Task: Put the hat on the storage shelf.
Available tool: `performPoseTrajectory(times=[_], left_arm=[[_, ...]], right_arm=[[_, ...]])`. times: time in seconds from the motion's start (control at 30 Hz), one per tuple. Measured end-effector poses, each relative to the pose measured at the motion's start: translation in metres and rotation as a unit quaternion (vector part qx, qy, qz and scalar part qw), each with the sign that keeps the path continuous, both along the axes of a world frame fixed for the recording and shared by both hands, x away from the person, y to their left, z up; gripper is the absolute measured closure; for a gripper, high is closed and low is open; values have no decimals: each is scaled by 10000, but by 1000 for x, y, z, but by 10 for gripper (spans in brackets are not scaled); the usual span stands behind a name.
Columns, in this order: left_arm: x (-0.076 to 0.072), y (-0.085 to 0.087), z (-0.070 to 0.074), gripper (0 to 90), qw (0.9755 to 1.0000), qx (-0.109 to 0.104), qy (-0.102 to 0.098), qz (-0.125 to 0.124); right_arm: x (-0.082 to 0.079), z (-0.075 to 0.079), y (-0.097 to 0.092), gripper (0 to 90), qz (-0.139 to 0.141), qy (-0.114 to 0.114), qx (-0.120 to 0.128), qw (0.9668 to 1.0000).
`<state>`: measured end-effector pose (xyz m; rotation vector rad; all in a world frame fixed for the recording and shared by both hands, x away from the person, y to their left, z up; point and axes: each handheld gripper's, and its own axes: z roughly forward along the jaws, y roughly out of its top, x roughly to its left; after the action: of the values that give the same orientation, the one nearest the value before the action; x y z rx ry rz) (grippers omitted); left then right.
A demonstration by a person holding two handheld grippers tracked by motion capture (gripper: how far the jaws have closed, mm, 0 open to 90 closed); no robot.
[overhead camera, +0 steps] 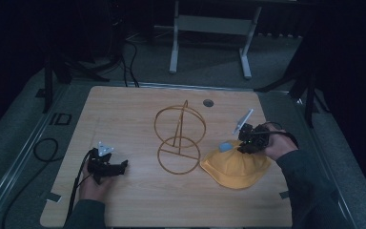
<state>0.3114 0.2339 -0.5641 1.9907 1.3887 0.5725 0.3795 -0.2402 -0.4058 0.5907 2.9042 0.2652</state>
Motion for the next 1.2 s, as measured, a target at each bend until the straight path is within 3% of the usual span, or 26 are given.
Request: performPoseTrajectory(times=[0.47, 1.2], left_arm=[[0, 0, 0, 118, 10000, -1, 0, 0], [0, 0, 0, 118, 10000, 9, 15, -10]], right_arm=[[-1, 14, 2, 836, 157, -47, -113, 9998], [2, 55, -5, 838, 202, -298, -98, 9993]])
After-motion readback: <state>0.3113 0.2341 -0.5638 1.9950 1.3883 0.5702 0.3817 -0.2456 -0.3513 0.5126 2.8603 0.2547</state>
